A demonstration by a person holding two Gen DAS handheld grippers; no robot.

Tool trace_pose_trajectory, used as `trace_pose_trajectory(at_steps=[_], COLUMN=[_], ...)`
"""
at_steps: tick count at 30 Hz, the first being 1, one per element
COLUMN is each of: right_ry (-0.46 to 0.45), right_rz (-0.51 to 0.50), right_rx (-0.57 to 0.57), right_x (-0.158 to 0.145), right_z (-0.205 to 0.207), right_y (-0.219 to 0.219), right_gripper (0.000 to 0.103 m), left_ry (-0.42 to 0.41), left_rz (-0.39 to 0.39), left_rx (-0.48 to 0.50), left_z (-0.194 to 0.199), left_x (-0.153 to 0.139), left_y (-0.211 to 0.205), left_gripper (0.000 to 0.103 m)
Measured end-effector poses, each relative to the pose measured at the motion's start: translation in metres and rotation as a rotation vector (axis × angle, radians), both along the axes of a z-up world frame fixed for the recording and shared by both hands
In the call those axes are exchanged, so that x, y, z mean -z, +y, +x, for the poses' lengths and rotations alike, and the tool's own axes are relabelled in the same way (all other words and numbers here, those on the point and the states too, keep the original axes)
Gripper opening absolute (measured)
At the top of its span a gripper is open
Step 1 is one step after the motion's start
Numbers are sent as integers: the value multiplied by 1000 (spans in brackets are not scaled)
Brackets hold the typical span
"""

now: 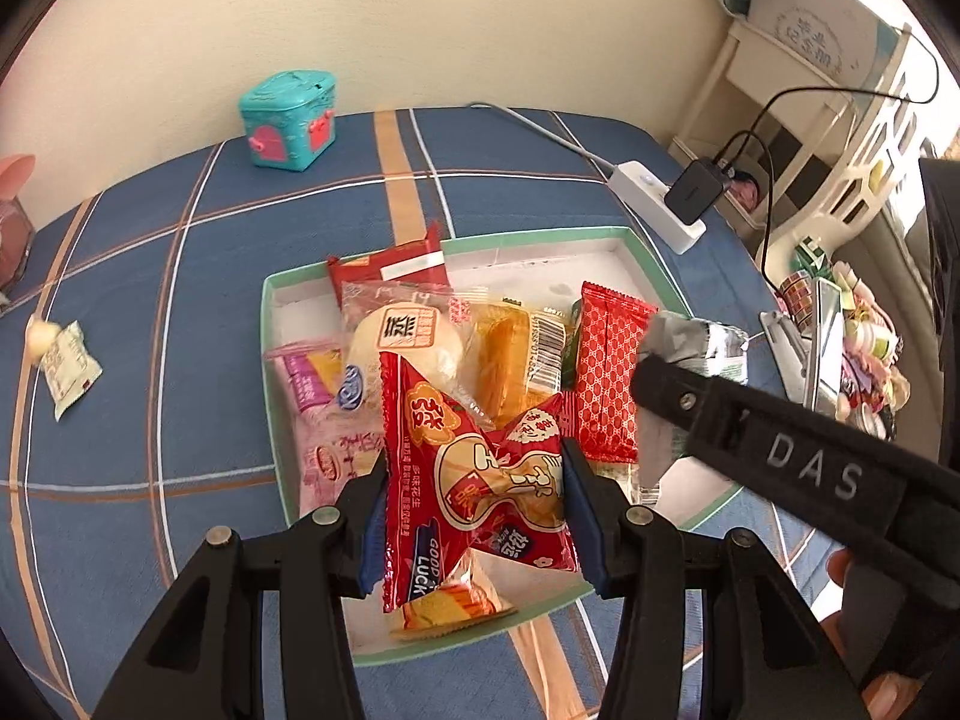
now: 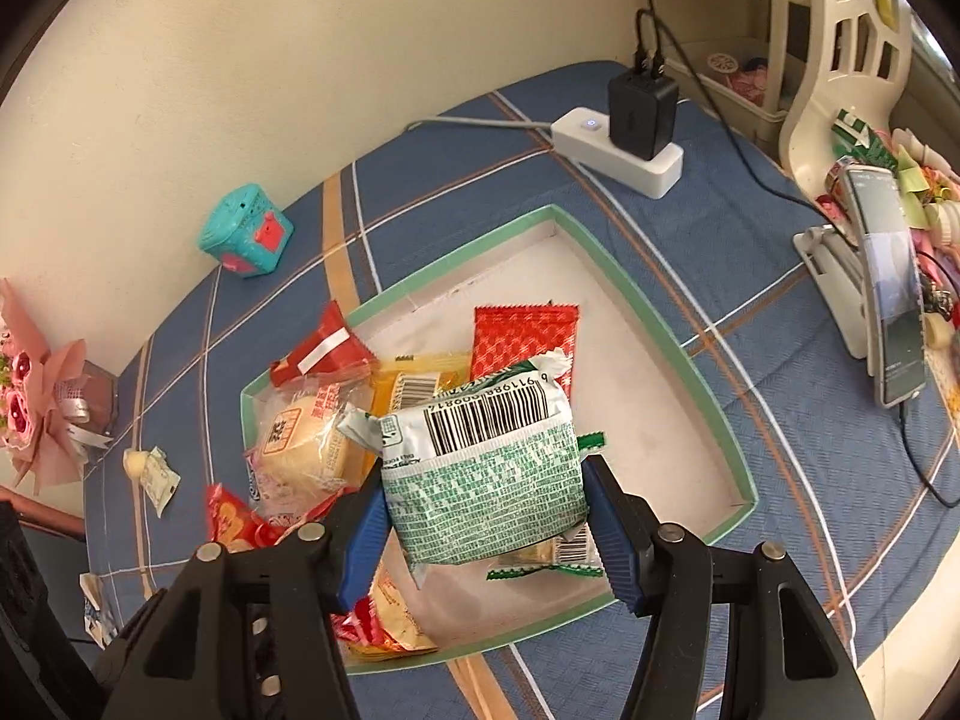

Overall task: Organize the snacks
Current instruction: 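Carry the red candy over the tray with the left gripper while the right carries the green packet, then open both grippers to drop the red candy and green packets into the tray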

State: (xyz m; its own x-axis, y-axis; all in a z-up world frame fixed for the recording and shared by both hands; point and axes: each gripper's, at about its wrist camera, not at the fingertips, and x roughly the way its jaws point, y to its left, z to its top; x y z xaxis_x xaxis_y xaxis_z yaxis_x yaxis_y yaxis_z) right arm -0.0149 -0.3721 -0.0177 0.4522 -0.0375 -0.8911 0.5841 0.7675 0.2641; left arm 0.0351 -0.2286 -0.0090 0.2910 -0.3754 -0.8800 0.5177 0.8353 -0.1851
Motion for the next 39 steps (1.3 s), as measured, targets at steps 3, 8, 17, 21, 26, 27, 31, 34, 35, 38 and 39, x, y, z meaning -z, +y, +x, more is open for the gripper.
trace_pose_trajectory(at_steps=[3,8,17,21,26,27,31,34,35,38,39], right_ry=[-7,-16,-44,-40,-5,3,19,24,26,33,33], right_rz=[-5,32,45,43,46,51,59,55,54,41,35], right_rx=[-19,-30,-40,-38,-35,-35,-30,-30,-30,-30,-25], right_x=[3,15,23,27,36,38,43,43,43,41,40], right_z=[6,16,26,28,29,29,29,29,29,29,28], right_y=[4,6,6,6,5,5,5,4,4,4,3], right_gripper=[64,64,64,65,66,66,66,68,69,74,77], left_ry=[-15,-61,-66,-60,-46,-44,-37,-33,-35,-45,-46], left_rz=[5,29,18,18,18,22,35,36,39,42,40], left_rx=[16,38,35,33,36,41,41,37,34,29,26], left_z=[1,3,11,13,13,13,12,13,13,13,13], left_x=[2,5,12,15,18,19,23,22,22,18,17], left_y=[-5,-12,-13,-13,-14,-14,-14,-13,-13,-12,-11], left_gripper=[51,51,51,51,52,53,61,64,67,71,72])
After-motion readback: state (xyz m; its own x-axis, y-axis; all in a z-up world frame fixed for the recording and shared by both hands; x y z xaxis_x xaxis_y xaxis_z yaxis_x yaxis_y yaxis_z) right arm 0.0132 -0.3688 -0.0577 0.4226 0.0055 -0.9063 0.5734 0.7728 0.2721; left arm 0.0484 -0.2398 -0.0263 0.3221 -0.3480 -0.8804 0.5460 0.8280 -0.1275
